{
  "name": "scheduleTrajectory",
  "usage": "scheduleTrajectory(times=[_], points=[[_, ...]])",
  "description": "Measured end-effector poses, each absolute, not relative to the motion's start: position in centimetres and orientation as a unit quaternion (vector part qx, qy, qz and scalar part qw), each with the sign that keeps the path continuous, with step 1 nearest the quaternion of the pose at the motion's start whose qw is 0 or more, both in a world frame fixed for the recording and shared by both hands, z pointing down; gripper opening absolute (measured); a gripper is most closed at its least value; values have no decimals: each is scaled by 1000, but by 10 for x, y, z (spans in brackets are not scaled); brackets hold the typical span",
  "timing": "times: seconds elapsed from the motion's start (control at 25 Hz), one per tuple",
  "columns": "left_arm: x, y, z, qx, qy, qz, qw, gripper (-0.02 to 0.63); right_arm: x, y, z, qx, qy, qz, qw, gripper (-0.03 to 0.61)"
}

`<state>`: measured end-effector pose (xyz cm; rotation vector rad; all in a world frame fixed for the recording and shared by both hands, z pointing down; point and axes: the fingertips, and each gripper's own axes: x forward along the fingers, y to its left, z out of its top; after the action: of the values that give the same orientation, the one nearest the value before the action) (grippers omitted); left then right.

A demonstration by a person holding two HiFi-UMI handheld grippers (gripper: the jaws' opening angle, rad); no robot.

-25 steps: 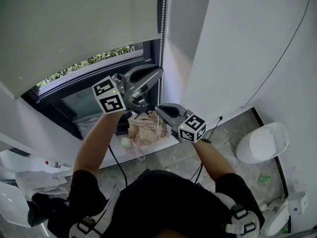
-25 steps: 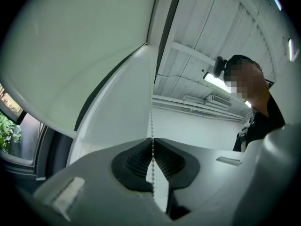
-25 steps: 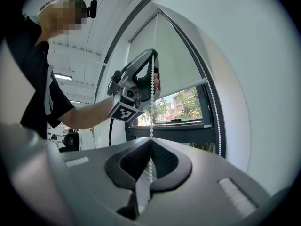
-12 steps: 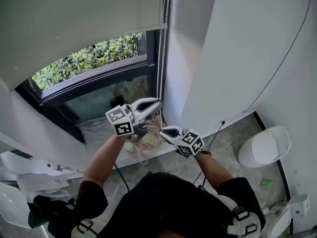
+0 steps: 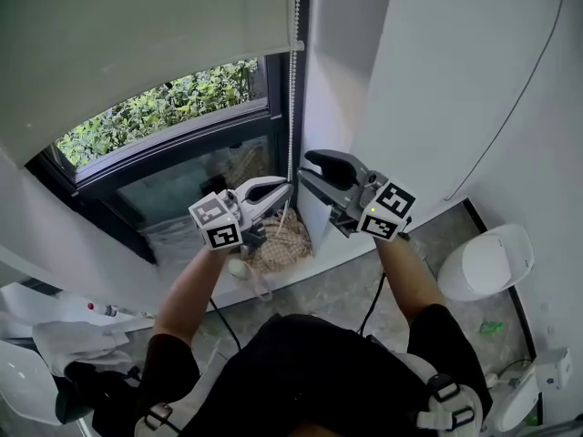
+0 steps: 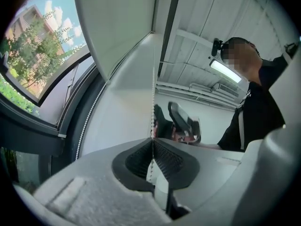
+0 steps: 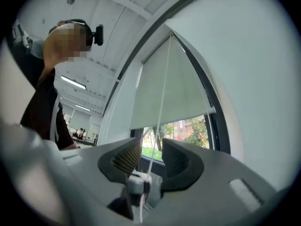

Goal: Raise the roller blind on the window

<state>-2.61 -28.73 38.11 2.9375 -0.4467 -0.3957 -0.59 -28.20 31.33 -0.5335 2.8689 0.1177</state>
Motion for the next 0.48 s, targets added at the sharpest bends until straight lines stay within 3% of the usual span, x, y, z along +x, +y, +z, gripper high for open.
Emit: scheduleTrajectory(times=[0.48], points=[[-30,-279,387,979,-150,-128,52,8,-31,-300,219,-156,967,26,198,103]])
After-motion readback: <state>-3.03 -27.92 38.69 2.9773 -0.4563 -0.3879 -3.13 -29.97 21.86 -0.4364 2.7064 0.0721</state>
